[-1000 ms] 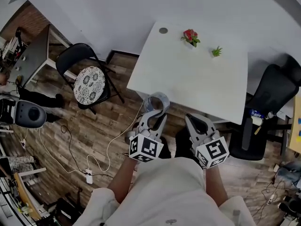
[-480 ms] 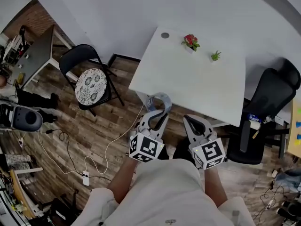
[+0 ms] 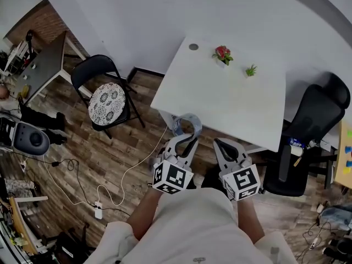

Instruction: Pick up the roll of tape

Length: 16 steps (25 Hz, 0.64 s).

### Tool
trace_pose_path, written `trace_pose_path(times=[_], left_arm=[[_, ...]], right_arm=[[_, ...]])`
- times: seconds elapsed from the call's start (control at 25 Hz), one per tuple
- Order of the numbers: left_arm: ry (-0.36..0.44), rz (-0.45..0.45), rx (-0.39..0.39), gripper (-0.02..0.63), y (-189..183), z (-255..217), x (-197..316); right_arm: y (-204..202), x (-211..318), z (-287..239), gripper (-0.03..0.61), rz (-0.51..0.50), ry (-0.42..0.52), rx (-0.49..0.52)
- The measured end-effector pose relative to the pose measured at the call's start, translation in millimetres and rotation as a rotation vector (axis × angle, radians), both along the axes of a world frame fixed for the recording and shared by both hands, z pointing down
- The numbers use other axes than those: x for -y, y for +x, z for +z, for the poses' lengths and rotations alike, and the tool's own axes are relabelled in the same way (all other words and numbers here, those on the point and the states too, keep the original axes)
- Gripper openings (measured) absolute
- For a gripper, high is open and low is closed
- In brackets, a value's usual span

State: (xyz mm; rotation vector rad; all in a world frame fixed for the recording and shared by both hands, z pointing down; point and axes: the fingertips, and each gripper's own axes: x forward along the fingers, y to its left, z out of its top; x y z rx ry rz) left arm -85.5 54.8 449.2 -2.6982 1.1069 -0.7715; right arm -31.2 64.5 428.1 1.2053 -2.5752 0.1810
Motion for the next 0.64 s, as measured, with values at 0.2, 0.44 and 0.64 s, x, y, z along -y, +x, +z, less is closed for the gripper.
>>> trace_pose_path(times=[0.2, 0.44, 0.64], left_arm=[[0.000, 0.000, 0.005, 0.060, 8, 2, -6], [0.000, -0.008, -0.001, 0.060, 9, 2, -5], [-0.005, -0.018, -0.001, 0.060, 7, 4, -3]], right_arm=[[5, -9, 7, 0.005, -0.012, -0.024, -0.001], [13, -7, 9, 0.003, -0.008, -0.034, -0.011], [11, -8, 11, 0.003, -0.018, -0.035, -0.016]])
